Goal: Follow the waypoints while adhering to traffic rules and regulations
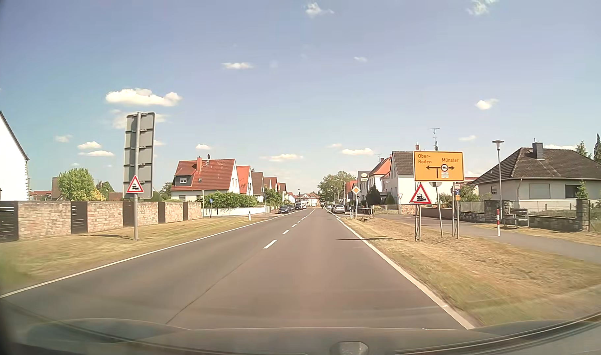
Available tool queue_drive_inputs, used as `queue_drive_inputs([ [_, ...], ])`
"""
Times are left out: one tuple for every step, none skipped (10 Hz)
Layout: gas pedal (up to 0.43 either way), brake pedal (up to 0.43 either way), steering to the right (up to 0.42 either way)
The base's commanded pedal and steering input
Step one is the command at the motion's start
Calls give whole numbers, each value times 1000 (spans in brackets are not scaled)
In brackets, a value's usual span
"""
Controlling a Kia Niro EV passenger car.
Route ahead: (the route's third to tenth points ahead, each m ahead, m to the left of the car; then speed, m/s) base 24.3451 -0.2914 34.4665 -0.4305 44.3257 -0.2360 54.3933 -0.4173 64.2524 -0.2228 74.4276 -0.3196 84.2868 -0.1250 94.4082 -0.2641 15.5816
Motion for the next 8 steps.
queue_drive_inputs([
  [0,122,0],
  [0,128,0],
  [0,140,0],
  [0,159,0],
  [0,165,-1],
  [0,171,0],
  [0,183,0],
  [0,183,0],
])
